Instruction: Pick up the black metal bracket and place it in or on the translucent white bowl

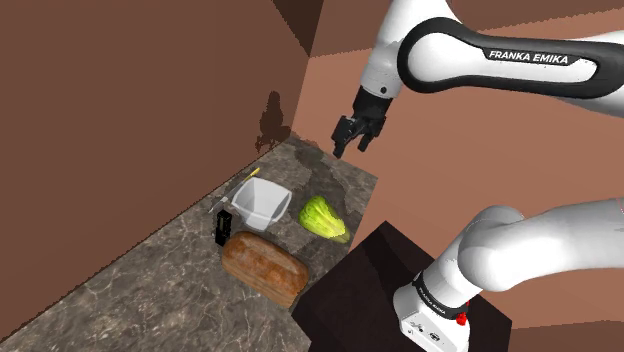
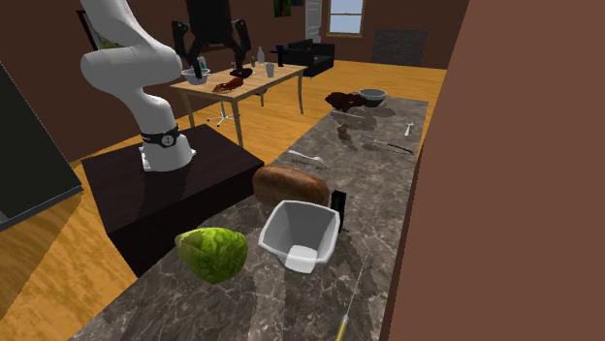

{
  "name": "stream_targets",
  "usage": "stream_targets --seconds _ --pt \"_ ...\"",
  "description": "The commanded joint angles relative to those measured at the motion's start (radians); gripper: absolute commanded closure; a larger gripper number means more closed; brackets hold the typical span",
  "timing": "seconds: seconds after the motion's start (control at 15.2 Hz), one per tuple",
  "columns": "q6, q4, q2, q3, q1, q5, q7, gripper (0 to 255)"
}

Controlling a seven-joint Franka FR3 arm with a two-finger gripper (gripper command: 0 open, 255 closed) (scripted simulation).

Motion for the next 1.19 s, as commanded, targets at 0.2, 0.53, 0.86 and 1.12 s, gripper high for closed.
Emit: stream_targets --seconds 0.2,0.53,0.86,1.12 --pt "0.145 0.002 0.157 0.073 -0.001 0.024 0.108 0" --pt "0.270 0.050 0.343 0.137 -0.009 0.014 0.220 0" --pt "0.374 0.132 0.546 0.183 -0.012 -0.036 0.345 0" --pt "0.436 0.221 0.716 0.196 0.002 -0.098 0.450 0"
